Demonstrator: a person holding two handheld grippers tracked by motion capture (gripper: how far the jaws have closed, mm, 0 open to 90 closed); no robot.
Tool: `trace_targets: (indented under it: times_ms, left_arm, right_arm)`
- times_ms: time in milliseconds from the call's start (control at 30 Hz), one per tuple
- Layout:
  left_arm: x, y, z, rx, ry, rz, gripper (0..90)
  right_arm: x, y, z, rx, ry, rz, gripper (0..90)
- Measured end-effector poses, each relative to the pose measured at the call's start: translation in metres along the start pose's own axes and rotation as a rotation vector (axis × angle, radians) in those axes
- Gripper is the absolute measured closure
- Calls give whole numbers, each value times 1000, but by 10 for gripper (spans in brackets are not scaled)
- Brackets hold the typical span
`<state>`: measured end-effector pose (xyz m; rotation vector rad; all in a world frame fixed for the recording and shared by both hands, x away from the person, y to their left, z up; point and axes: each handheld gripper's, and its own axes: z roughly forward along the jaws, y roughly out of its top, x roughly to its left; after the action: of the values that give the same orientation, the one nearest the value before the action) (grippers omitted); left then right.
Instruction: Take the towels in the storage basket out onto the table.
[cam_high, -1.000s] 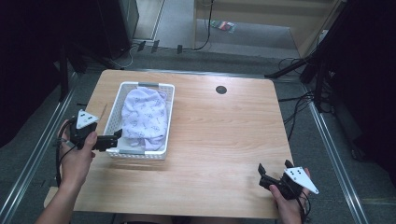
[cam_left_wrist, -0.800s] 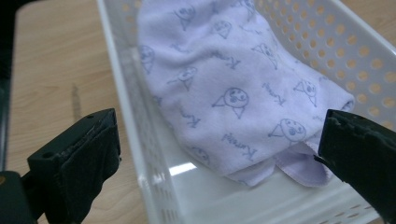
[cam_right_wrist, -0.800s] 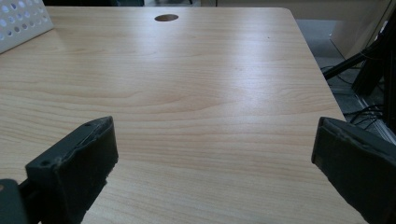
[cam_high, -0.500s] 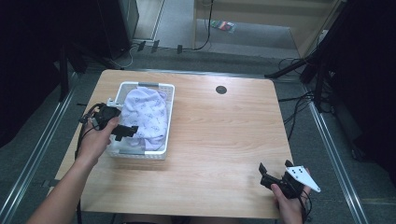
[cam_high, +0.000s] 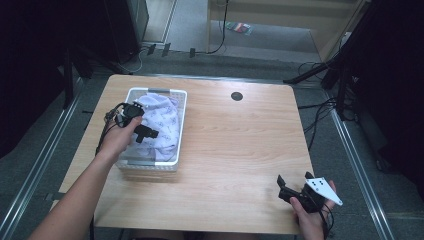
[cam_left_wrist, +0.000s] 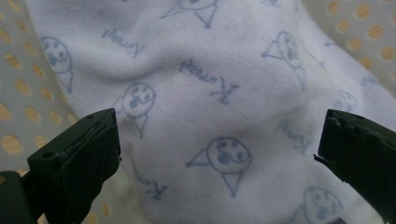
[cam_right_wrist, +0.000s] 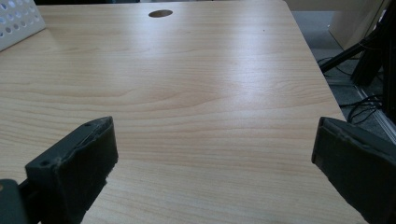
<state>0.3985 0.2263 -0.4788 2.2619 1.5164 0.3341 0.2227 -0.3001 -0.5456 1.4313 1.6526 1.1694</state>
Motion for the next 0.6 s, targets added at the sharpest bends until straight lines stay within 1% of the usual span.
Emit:
trace_targets:
  times_ms: [167, 200, 267, 333, 467, 500, 567, 600]
  left_arm:
    - [-4, 6, 18, 71, 12, -44, 0]
    - [-5, 7, 20, 78, 23, -45, 0]
    - [-8, 9, 22, 76, 28, -45, 0]
    - [-10, 9, 25, 85, 44, -22, 0]
    - [-12, 9, 28, 99, 55, -32, 0]
    - [-14, 9, 30, 100, 64, -31, 0]
    - [-16, 9, 32, 110, 63, -43, 0]
    - [-17, 8, 33, 107, 65, -46, 0]
  right_arm:
    - [0, 0, 1, 5, -4, -4, 1]
    - [0, 0, 1, 5, -4, -7, 1]
    - [0, 0, 1, 9, -9, -2, 1]
    - [0, 0, 1, 7, -10, -8, 0]
    - [1, 0, 2, 13, -16, -3, 1]
    - [1, 0, 2, 14, -18, -3, 0]
    - [1, 0, 2, 16, -19, -6, 0]
    - [1, 1, 2, 17, -19, -6, 0]
